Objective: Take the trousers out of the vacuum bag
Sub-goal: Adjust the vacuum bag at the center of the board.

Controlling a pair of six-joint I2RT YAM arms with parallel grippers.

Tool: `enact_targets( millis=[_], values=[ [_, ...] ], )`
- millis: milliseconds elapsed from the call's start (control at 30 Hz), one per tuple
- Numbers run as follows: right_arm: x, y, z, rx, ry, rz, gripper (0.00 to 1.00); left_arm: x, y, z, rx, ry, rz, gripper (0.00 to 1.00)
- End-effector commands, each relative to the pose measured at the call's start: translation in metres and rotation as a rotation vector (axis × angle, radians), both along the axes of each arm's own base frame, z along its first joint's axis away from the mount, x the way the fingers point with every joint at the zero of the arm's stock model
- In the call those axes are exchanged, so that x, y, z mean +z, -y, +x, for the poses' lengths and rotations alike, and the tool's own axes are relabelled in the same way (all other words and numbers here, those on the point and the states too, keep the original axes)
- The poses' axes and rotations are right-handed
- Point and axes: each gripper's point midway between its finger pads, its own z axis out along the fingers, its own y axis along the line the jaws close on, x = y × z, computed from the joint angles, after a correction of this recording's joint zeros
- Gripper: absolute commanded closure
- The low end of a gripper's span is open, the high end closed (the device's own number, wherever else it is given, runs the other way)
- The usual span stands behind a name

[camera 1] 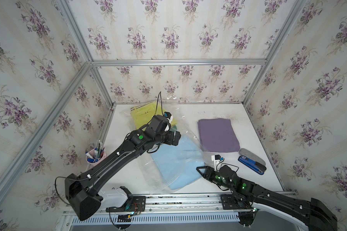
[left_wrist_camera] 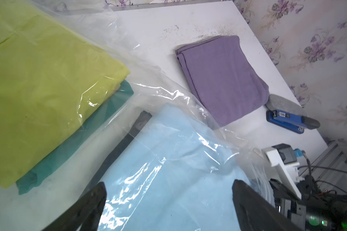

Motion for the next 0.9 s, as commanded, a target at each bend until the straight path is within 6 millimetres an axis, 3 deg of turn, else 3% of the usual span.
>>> enact_targets(
  millis=[0,200,367,633,867],
  values=[
    [0.018,-0.010,0.004,0.015,0.051,0.070,0.50,-0.007,-0.003,-0.033,-0.060,0.023,0.086,0.00],
    [0.023,-0.016,0.008,0.022,0.065,0.070,0.53,-0.015,0.013,-0.101,-0.192,0.078,0.137,0.00],
    [0.028,-0.018,0.015,-0.003,0.061,0.057,0.79,-0.020,0.035,-0.142,-0.281,0.135,0.220,0.00],
    [0.056,-0.018,0.021,-0.022,0.084,0.041,0.98,-0.045,0.089,-0.166,-0.296,0.231,0.373,0.00],
    [0.066,-0.010,0.023,-0.038,0.099,0.025,1.00,-0.088,0.123,-0.160,-0.257,0.234,0.452,0.00]
  ],
)
